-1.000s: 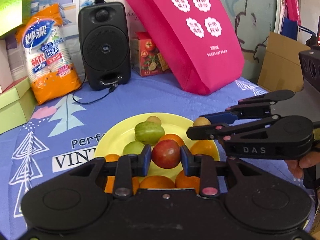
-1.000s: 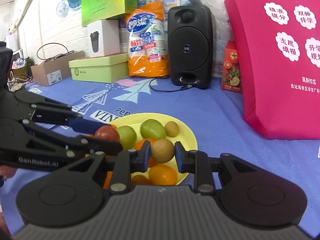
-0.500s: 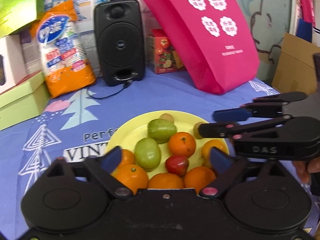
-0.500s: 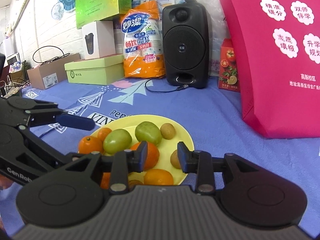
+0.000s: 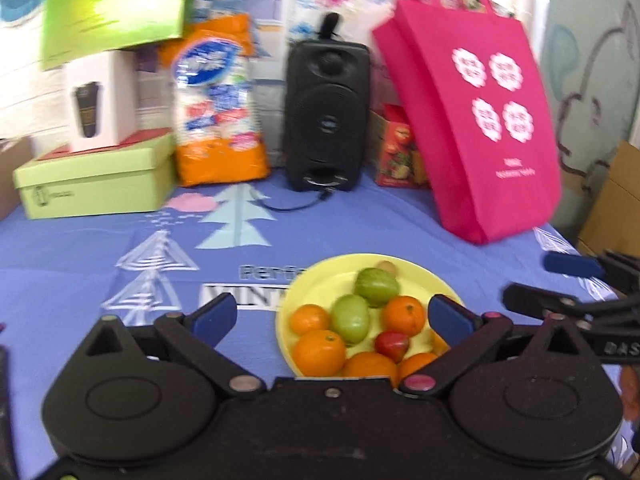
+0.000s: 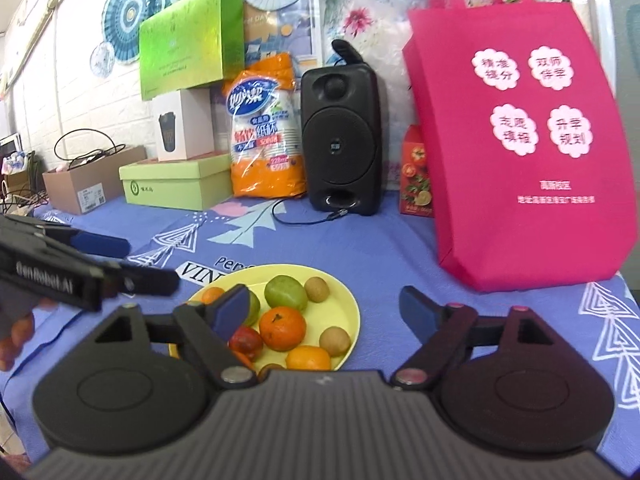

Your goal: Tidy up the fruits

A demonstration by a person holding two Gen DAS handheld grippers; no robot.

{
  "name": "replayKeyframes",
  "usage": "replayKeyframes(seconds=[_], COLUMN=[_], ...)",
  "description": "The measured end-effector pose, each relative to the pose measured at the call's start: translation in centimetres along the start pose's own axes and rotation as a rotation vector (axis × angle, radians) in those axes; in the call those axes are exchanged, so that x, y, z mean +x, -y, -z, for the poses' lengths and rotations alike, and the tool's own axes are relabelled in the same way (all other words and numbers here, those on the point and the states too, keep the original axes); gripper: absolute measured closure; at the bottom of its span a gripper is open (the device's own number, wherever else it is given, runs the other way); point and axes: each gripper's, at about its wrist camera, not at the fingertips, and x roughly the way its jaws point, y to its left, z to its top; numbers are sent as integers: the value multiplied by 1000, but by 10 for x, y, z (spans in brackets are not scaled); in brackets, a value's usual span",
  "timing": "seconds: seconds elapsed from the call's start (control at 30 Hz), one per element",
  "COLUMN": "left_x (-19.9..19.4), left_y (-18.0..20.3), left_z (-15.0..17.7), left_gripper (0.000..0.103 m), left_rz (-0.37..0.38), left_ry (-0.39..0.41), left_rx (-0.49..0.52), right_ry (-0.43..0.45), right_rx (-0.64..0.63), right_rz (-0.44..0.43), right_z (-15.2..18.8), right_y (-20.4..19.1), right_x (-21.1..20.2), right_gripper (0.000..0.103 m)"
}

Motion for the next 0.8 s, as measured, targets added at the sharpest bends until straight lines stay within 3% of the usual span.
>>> replayKeyframes(seconds=[0.2,0.3,0.47,0.7,0.8], left_x=[-26,-38,-62,-82,-95], left_y=[-12,-18,-29,-25,-20], left_z=[-2,-2,5,12,16], left_gripper=[0,0,0,0,0], left_rz=[-118,-95,-76,-298,-314], left_ry=[25,38,86,88,129], left_rx=[-78,-109,-181,-140,-110], right_ry=[6,10,18,22,22], right_rx=[29,47,69,59,45], right_rz=[31,66,98,98,94], right_z=[6,8,12,18,21], right_y=[-1,-2,-3,-9,-14], right_x=[-20,-30,-45,-61,-66], right_gripper=[11,4,3,3,2])
